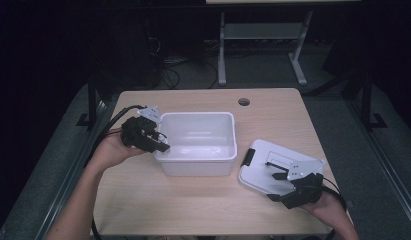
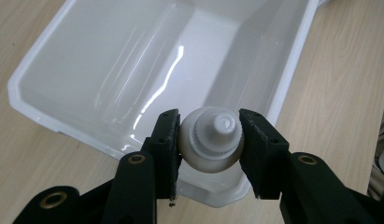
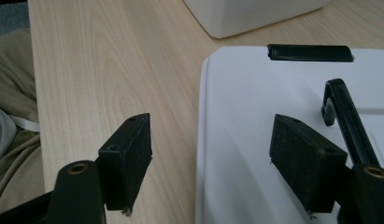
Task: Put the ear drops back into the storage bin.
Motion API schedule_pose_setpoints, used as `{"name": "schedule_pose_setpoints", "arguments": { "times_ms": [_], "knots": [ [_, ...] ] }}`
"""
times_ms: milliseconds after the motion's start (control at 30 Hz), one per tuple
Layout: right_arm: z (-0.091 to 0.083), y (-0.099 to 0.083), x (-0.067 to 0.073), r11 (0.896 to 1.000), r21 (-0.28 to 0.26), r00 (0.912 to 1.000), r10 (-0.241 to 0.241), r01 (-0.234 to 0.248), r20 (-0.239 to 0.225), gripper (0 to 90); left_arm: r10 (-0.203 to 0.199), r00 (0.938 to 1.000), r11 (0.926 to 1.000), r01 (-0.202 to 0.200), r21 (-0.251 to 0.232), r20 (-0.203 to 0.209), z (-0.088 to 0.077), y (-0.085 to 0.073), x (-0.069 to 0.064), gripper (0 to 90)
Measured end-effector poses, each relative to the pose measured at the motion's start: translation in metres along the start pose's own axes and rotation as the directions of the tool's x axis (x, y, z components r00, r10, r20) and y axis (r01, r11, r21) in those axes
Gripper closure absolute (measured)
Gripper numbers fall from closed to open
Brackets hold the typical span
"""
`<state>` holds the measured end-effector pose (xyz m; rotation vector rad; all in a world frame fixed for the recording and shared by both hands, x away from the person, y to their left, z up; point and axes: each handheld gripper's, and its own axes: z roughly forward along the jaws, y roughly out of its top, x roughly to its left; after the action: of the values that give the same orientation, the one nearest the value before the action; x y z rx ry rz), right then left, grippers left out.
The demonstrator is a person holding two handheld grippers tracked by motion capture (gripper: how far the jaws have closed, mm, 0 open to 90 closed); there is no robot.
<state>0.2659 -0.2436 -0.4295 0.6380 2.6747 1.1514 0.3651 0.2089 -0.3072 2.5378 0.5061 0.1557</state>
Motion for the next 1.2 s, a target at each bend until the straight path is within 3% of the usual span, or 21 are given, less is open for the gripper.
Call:
{"name": "schedule_pose_setpoints", "arguments": {
  "times_ms": [700,767,1200],
  "knots": [
    [-0.002,-0.001,0.001,1.000,-0.003,1.0000,0.000,0.000,0.002,28.9,-0.011,0.9999,0.9999,0.011,0.008,0.003,0.019,-0.006,0.003,59.4],
    [-0.002,-0.001,0.000,1.000,-0.005,1.0000,-0.004,0.004,0.004,29.0,-0.001,1.0000,0.9996,0.001,0.029,0.000,0.022,-0.005,0.003,59.4],
    [-0.001,0.001,-0.001,1.000,-0.002,1.0000,-0.005,0.005,-0.003,29.0,-0.019,0.9998,0.9997,0.019,0.012,0.001,0.029,-0.009,0.003,59.3]
  ]
}}
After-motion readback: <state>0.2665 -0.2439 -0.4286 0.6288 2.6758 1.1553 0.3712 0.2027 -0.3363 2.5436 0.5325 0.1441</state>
